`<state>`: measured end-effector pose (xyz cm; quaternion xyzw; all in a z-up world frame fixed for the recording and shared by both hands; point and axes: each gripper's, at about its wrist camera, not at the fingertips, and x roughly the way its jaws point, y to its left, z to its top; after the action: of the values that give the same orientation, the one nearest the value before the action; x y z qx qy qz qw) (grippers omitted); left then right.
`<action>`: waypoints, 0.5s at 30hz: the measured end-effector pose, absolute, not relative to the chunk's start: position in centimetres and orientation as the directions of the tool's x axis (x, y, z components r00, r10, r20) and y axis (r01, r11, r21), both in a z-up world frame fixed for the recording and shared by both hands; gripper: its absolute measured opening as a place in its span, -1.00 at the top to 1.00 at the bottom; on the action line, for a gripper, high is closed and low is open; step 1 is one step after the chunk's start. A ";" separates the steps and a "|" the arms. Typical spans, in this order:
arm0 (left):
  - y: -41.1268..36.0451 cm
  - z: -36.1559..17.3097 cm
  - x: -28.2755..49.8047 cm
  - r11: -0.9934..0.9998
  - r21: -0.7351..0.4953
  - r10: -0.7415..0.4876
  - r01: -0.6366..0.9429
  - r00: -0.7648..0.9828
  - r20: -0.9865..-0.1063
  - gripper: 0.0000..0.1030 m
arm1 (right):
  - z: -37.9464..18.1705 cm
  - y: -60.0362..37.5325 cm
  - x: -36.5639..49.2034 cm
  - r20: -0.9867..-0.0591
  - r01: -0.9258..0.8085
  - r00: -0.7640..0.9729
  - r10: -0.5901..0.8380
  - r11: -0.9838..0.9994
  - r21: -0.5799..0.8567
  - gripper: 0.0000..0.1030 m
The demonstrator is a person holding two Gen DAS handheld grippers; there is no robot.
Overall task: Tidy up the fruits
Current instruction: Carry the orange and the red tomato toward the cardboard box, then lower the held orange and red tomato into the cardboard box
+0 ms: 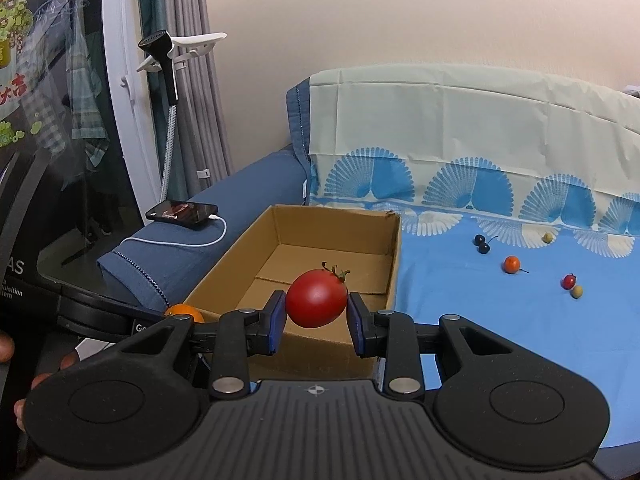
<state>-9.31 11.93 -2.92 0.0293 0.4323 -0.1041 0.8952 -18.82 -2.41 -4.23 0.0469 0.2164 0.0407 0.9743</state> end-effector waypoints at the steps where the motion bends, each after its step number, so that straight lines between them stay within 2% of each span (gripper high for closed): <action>1: 11.9 -2.9 -9.2 0.977 -0.039 -0.162 0.211 0.603 -0.781 0.20 | -4.3 -2.4 -18.7 -0.421 -0.059 0.902 0.100 0.992 0.111 0.34; 15: 12.2 -3.5 -8.6 0.978 -0.042 -0.157 0.203 0.592 -0.790 0.20 | -4.7 -2.5 -18.0 -0.441 -0.058 0.891 0.104 0.991 0.117 0.34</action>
<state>-8.62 12.18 -3.54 0.0264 0.4402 -0.1009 0.8918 -17.95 -2.55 -4.67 0.0501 0.2294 0.0417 0.9711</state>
